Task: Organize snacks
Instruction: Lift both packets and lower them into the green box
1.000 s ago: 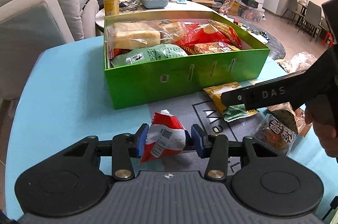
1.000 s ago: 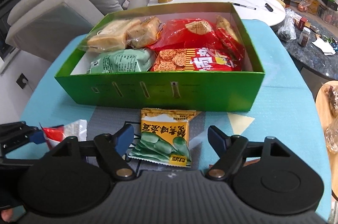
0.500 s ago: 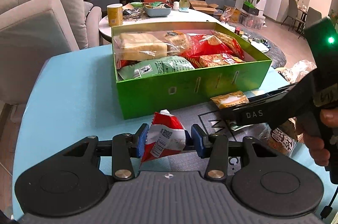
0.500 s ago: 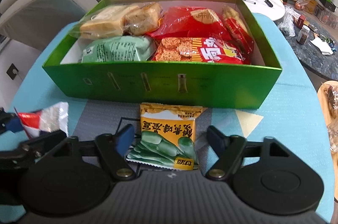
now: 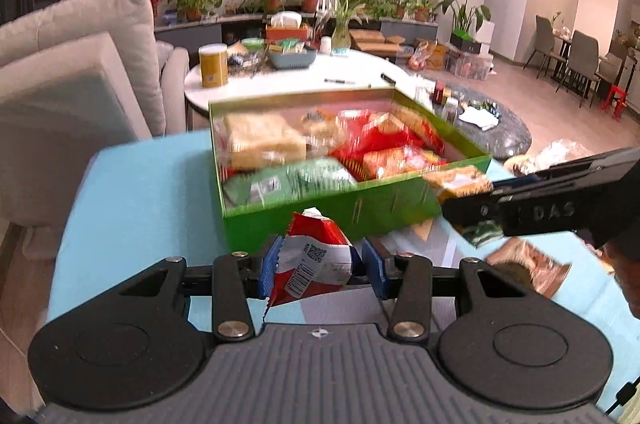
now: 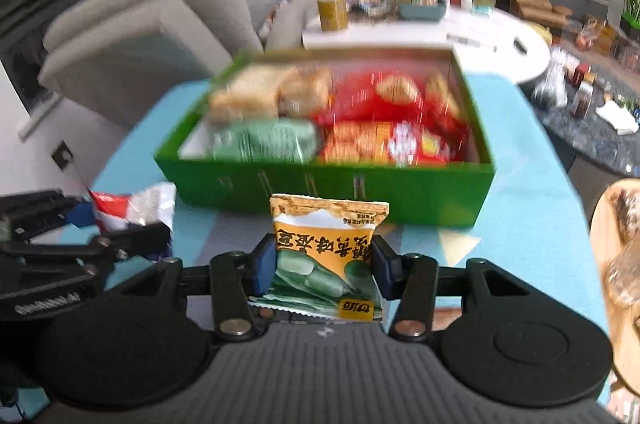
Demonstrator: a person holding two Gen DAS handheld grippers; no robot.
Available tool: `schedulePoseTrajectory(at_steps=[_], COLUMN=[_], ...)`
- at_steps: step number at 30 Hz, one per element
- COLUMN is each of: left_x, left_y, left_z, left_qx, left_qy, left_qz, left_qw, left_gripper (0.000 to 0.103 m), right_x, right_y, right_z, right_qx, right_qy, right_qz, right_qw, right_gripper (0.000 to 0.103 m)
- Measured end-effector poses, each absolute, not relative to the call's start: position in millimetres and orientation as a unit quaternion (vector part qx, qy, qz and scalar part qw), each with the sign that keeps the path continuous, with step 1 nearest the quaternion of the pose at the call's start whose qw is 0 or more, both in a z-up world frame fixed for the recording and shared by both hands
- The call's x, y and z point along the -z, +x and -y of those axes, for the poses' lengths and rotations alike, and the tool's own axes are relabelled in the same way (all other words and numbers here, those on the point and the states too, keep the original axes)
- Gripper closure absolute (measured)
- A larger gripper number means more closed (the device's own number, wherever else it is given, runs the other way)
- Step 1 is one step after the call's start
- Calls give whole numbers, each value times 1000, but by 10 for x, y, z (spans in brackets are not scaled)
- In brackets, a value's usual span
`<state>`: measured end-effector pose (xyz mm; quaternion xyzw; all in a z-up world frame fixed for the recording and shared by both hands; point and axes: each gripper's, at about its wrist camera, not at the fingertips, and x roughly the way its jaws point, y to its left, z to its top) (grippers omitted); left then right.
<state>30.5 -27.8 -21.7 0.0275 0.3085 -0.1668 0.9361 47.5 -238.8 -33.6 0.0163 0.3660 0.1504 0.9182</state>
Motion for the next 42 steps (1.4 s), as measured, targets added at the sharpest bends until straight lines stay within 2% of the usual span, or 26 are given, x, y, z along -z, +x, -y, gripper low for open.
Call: schedulePoseTrajectory(at_steps=[7,14,31,42], left_x=[-126,-236,180,317], left_y=[554,893,1502,1568], left_z=[379,489,790,891], left_qx=[169,176,211,227], left_qy=[38,39,41,45], left_qz=[-267,-259,-297,-305], left_qw=[948,949,930,924], left_gripper=[62,62,62,62], right_x=[-46,-121,137,269], right_y=[630,856,1368,1494], right_z=[2383,2436,2606,2654], right_qx=[-146,-141,-134,-134], right_qy=[28,47,86,98], right_qz=[-314,-298,-319,-329], right_qw=[938,943,934,930], right_gripper=[23,23,23,23])
